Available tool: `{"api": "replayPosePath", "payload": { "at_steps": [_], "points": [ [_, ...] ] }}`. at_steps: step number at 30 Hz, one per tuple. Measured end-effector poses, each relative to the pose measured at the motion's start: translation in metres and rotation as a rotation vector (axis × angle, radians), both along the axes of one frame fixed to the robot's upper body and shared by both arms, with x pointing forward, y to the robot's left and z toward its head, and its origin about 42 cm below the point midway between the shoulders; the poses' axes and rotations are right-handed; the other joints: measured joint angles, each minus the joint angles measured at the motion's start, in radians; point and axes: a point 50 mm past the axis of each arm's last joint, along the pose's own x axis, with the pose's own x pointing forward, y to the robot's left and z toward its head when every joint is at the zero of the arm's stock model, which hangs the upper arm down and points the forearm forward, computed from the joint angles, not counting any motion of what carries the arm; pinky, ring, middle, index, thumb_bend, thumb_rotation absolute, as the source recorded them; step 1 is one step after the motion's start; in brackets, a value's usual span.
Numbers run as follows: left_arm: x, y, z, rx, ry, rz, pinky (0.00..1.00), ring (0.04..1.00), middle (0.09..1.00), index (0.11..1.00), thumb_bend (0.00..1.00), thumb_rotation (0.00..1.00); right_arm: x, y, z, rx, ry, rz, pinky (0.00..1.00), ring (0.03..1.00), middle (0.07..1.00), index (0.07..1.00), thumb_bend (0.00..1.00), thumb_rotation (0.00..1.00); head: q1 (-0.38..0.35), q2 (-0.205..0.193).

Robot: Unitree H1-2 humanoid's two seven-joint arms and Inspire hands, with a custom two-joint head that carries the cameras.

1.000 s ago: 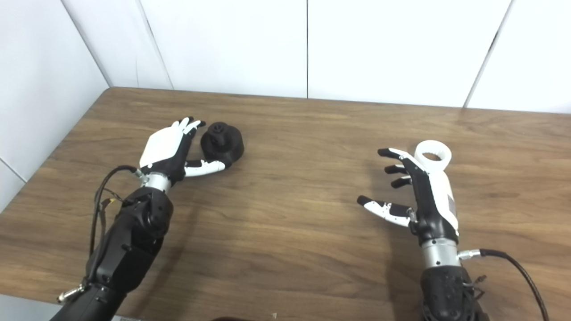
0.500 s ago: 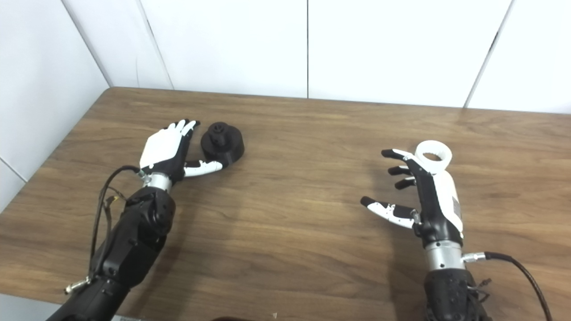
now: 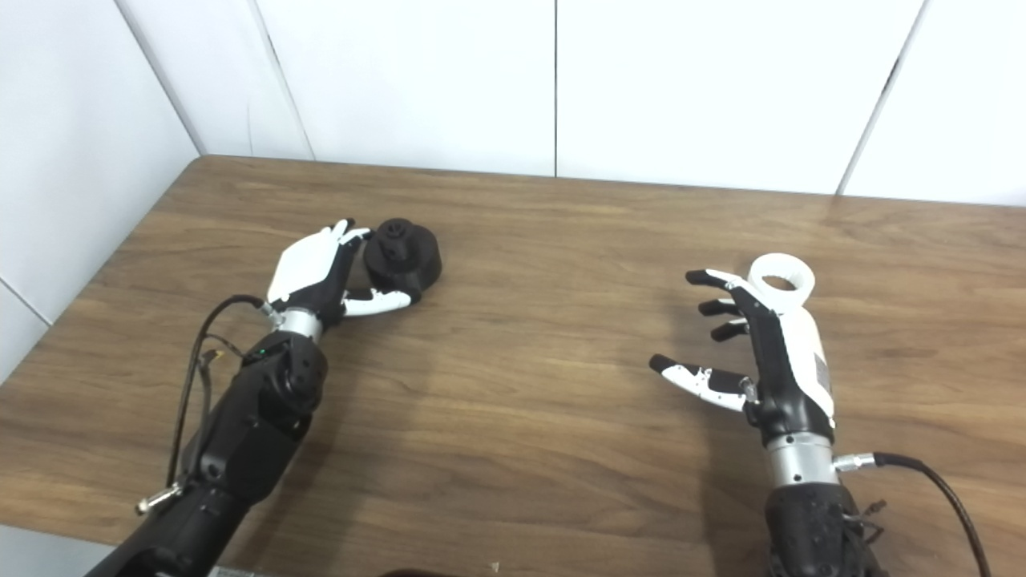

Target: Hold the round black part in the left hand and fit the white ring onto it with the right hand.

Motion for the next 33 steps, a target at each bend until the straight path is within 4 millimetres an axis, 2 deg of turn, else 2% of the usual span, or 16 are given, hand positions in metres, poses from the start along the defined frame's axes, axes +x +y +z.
{"api": "replayPosePath", "payload": {
  "at_steps": [4, 8, 13, 20, 27, 33],
  "points": [
    [0.004, -0.005, -0.001, -0.028, -0.006, -0.015, 1.00, 1.000, 1.000, 0.739, 1.00, 0.42, 0.000, -0.001, 0.001, 0.001, -0.002, -0.002, 0.55, 0.693, 0.810, 0.746, 0.69, 0.00, -0.003, 0.002],
    [0.007, -0.008, -0.001, -0.054, -0.044, -0.018, 1.00, 1.000, 1.000, 0.658, 0.98, 0.33, 0.000, -0.001, 0.002, 0.001, -0.002, -0.005, 0.54, 0.691, 0.810, 0.745, 0.68, 0.00, -0.002, 0.005],
    [0.008, -0.014, -0.002, -0.091, -0.090, -0.030, 1.00, 1.000, 1.000, 0.625, 0.95, 0.28, -0.001, -0.002, 0.001, 0.000, -0.001, -0.008, 0.54, 0.691, 0.806, 0.741, 0.68, 0.00, -0.002, 0.006],
    [0.008, -0.016, -0.002, -0.104, -0.112, -0.026, 1.00, 1.000, 1.000, 0.613, 0.93, 0.25, -0.001, -0.002, 0.001, -0.002, -0.001, -0.009, 0.54, 0.690, 0.806, 0.743, 0.68, 0.00, -0.006, 0.012],
    [0.005, -0.018, -0.002, -0.110, -0.114, -0.056, 1.00, 1.000, 1.000, 0.604, 0.97, 0.30, -0.002, -0.002, 0.000, -0.003, 0.004, -0.010, 0.53, 0.684, 0.803, 0.738, 0.68, 0.00, -0.029, 0.017],
    [-0.008, -0.033, -0.001, -0.143, -0.075, -0.154, 1.00, 1.000, 1.000, 0.608, 0.97, 0.29, -0.002, -0.002, 0.000, -0.003, 0.003, -0.011, 0.53, 0.684, 0.812, 0.744, 0.67, 0.02, -0.032, 0.018]
  ]
}}
